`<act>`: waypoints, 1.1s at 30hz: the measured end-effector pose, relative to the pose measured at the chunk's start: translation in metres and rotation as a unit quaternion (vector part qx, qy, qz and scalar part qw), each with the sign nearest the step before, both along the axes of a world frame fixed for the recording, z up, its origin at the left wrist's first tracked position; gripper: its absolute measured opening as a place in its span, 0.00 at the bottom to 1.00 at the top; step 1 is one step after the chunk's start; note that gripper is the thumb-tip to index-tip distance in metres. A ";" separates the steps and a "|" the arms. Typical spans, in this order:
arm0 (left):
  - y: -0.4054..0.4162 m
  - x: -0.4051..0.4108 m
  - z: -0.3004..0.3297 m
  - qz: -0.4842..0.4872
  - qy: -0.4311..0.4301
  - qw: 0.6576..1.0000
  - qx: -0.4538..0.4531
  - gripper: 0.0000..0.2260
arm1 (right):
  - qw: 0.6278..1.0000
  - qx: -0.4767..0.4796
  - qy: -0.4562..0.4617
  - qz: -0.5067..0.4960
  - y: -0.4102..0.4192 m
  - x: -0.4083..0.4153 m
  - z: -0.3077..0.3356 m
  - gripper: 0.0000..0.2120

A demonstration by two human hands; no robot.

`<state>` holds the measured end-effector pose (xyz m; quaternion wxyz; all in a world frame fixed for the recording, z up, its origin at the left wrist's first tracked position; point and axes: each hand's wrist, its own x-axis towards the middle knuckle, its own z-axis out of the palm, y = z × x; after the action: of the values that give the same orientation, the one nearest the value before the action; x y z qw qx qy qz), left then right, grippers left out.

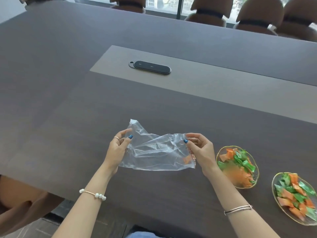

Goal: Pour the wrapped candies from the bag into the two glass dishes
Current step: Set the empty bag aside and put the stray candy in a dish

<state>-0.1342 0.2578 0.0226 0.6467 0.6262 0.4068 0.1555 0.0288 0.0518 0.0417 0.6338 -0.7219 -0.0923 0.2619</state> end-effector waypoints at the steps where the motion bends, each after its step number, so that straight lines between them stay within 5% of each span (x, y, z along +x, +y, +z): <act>1: 0.005 0.001 -0.003 -0.003 0.007 1.000 0.010 0.11 | 1.000 -0.010 -0.006 -0.002 0.005 0.000 -0.004 0.09; 13: 0.034 0.004 -0.061 0.032 0.139 0.985 0.098 0.13 | 0.978 -0.194 -0.047 0.066 0.012 0.008 -0.072 0.06; 26: 0.031 0.001 -0.073 -0.018 0.272 0.958 0.089 0.20 | 0.962 -0.253 -0.058 0.088 0.007 0.007 -0.092 0.05; 30: 0.028 0.010 -0.060 -0.032 0.336 0.931 0.140 0.28 | 0.966 -0.233 -0.086 0.074 -0.004 0.008 -0.082 0.11; 33: 0.017 0.019 -0.039 -0.095 0.460 0.867 0.164 0.37 | 0.978 -0.187 -0.079 0.041 -0.023 0.012 -0.065 0.14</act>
<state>-0.1151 0.2751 -0.0166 0.2859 0.7593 0.5656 -0.1479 0.0405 0.0287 -0.0230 0.4672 -0.8416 -0.1207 0.2427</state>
